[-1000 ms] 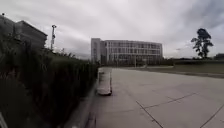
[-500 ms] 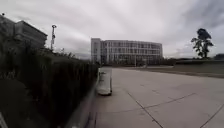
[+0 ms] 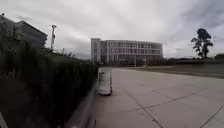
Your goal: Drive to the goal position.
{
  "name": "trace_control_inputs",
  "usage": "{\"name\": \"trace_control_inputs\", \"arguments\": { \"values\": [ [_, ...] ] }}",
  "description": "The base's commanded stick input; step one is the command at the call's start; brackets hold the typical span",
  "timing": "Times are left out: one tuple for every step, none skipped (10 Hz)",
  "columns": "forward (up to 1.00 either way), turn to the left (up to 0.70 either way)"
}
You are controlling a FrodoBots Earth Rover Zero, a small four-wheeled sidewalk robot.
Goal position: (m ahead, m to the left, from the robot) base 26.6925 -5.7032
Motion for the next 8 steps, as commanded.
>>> {"name": "trace_control_inputs", "arguments": {
  "values": [
    [0.00,0.03],
    [0.00,0.03],
    [0.00,0.01],
    [0.00,0.00],
    [0.00,0.00],
    [0.00,0.01],
    [0.00,0.03],
    [0.00,0.00]
  ]
}}
